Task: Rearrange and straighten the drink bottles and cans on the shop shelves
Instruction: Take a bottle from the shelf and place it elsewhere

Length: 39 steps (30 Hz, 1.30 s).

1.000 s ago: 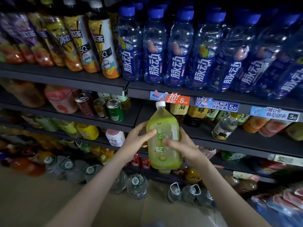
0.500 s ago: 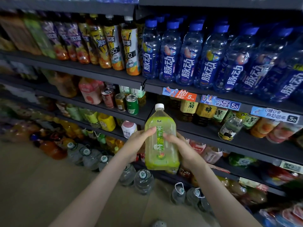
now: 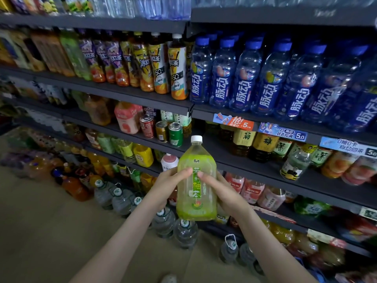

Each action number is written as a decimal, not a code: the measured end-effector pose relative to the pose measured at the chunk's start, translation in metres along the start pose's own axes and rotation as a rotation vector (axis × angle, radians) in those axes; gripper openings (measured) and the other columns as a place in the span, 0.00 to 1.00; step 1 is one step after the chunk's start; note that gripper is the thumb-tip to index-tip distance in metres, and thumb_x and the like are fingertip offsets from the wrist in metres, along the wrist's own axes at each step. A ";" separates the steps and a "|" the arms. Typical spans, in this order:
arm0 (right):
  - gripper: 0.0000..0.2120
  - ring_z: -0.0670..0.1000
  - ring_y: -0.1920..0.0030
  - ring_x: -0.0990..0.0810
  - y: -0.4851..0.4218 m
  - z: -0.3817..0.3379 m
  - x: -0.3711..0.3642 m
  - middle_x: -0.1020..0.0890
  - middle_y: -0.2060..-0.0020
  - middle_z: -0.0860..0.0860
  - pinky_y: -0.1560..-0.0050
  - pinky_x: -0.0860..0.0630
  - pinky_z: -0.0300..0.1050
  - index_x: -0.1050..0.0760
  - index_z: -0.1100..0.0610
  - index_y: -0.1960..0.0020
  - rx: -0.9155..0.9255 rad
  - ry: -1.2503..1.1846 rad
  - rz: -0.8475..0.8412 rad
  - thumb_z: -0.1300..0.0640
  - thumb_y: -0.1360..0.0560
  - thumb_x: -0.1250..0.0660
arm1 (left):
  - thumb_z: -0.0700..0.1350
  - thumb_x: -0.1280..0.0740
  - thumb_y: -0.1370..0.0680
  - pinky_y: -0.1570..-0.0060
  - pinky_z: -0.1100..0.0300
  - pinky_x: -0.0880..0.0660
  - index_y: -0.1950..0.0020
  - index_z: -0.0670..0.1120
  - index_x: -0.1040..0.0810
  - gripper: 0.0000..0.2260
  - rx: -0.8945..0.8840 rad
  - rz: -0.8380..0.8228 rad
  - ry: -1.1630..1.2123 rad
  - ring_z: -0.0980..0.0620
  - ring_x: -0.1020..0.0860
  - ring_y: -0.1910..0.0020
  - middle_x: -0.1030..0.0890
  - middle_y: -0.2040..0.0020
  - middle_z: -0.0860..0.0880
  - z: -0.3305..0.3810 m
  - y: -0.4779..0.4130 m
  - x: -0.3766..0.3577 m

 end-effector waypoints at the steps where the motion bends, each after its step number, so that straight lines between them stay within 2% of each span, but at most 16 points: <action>1: 0.37 0.56 0.38 0.21 -0.004 -0.002 -0.001 0.21 0.38 0.52 0.36 0.27 0.60 0.34 0.50 0.29 -0.006 0.015 0.018 0.39 0.32 0.25 | 0.60 0.29 0.29 0.38 0.52 0.28 0.43 0.54 0.20 0.19 -0.002 -0.013 -0.005 0.54 0.21 0.43 0.17 0.46 0.55 0.002 -0.003 0.004; 4: 0.33 0.53 0.39 0.20 -0.020 -0.008 -0.015 0.20 0.39 0.50 0.37 0.26 0.57 0.30 0.50 0.31 0.033 0.073 0.017 0.40 0.32 0.26 | 0.59 0.29 0.28 0.43 0.56 0.27 0.47 0.56 0.20 0.13 0.002 -0.033 -0.015 0.57 0.22 0.45 0.18 0.48 0.57 0.007 -0.012 0.022; 7: 0.38 0.52 0.38 0.21 -0.046 -0.005 -0.039 0.20 0.38 0.49 0.35 0.28 0.58 0.31 0.49 0.31 0.017 0.100 0.041 0.36 0.35 0.25 | 0.56 0.30 0.27 0.55 0.63 0.30 0.52 0.58 0.21 0.06 0.007 -0.026 -0.003 0.63 0.24 0.51 0.19 0.51 0.60 0.008 -0.020 0.059; 10: 0.39 0.50 0.37 0.22 -0.081 -0.001 -0.079 0.21 0.37 0.46 0.33 0.29 0.56 0.32 0.47 0.30 0.013 0.140 0.023 0.34 0.36 0.26 | 0.54 0.29 0.27 0.57 0.66 0.29 0.50 0.56 0.20 0.08 0.000 -0.008 0.021 0.61 0.21 0.51 0.17 0.49 0.56 0.006 -0.027 0.114; 15: 0.19 0.47 0.42 0.19 -0.150 -0.003 -0.181 0.17 0.43 0.45 0.38 0.25 0.47 0.27 0.48 0.36 0.026 0.165 -0.060 0.48 0.25 0.31 | 0.54 0.29 0.28 0.49 0.61 0.24 0.45 0.52 0.20 0.14 -0.001 0.042 0.021 0.56 0.19 0.48 0.16 0.48 0.53 -0.002 -0.041 0.235; 17: 0.23 0.49 0.40 0.20 -0.182 -0.001 -0.220 0.18 0.41 0.48 0.35 0.27 0.53 0.28 0.50 0.34 0.022 0.147 -0.092 0.47 0.26 0.29 | 0.54 0.29 0.28 0.54 0.64 0.24 0.45 0.52 0.20 0.13 0.004 0.069 0.034 0.60 0.18 0.52 0.16 0.50 0.54 -0.003 -0.048 0.283; 19: 0.31 0.52 0.37 0.22 -0.216 0.004 -0.256 0.19 0.39 0.50 0.32 0.30 0.57 0.29 0.51 0.31 -0.008 0.119 -0.111 0.42 0.31 0.26 | 0.52 0.29 0.27 0.63 0.71 0.26 0.50 0.54 0.21 0.07 0.001 0.107 0.060 0.67 0.20 0.59 0.17 0.53 0.57 -0.003 -0.053 0.328; 21: 0.33 0.52 0.38 0.21 -0.246 0.007 -0.288 0.19 0.39 0.50 0.32 0.30 0.58 0.29 0.50 0.32 -0.006 0.129 -0.119 0.41 0.33 0.25 | 0.51 0.29 0.26 0.67 0.75 0.28 0.52 0.55 0.22 0.06 -0.024 0.148 0.084 0.70 0.21 0.63 0.18 0.54 0.58 -0.003 -0.058 0.370; 23: 0.33 0.52 0.38 0.21 -0.275 0.009 -0.315 0.19 0.40 0.49 0.33 0.29 0.59 0.28 0.49 0.33 0.000 0.164 -0.133 0.40 0.34 0.25 | 0.53 0.27 0.30 0.65 0.74 0.28 0.49 0.53 0.21 0.12 -0.051 0.190 0.088 0.69 0.21 0.60 0.18 0.53 0.57 0.000 -0.061 0.408; 25: 0.37 0.50 0.40 0.20 -0.304 0.008 -0.336 0.18 0.41 0.47 0.34 0.28 0.57 0.30 0.48 0.32 -0.002 0.185 -0.136 0.39 0.37 0.23 | 0.55 0.27 0.35 0.60 0.71 0.26 0.41 0.49 0.22 0.24 -0.056 0.220 0.092 0.62 0.20 0.52 0.18 0.47 0.54 -0.001 -0.070 0.442; 29: 0.40 0.50 0.40 0.20 -0.368 0.005 -0.375 0.19 0.41 0.49 0.37 0.25 0.56 0.33 0.50 0.31 0.027 0.250 -0.198 0.44 0.39 0.21 | 0.49 0.26 0.33 0.59 0.69 0.24 0.41 0.56 0.26 0.22 -0.108 0.182 0.074 0.64 0.20 0.52 0.19 0.47 0.58 0.001 -0.100 0.505; 32: 0.41 0.51 0.39 0.20 -0.425 0.004 -0.400 0.19 0.40 0.49 0.37 0.25 0.55 0.34 0.47 0.31 0.050 0.257 -0.228 0.48 0.39 0.19 | 0.49 0.23 0.33 0.51 0.63 0.22 0.35 0.58 0.29 0.29 -0.153 0.149 0.004 0.61 0.21 0.45 0.19 0.43 0.56 0.003 -0.135 0.558; 35: 0.39 0.52 0.38 0.21 -0.487 0.000 -0.427 0.20 0.39 0.51 0.38 0.25 0.56 0.34 0.46 0.31 0.110 0.229 -0.234 0.54 0.38 0.19 | 0.57 0.23 0.35 0.42 0.59 0.24 0.29 0.61 0.36 0.38 -0.167 0.084 -0.077 0.58 0.26 0.37 0.25 0.34 0.57 0.009 -0.180 0.610; 39: 0.36 0.47 0.41 0.20 -0.567 -0.012 -0.454 0.20 0.42 0.48 0.43 0.21 0.51 0.32 0.43 0.36 0.176 0.169 -0.083 0.61 0.38 0.20 | 0.57 0.30 0.30 0.37 0.57 0.27 0.24 0.62 0.51 0.41 -0.118 0.021 -0.087 0.57 0.31 0.33 0.33 0.30 0.59 0.017 -0.245 0.662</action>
Point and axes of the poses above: each hand's wrist, its own y-axis away from the middle knuckle, its own x-axis out of the back of the hand, z = x × y, the point moved 8 cm from there along -y, towards the middle knuckle
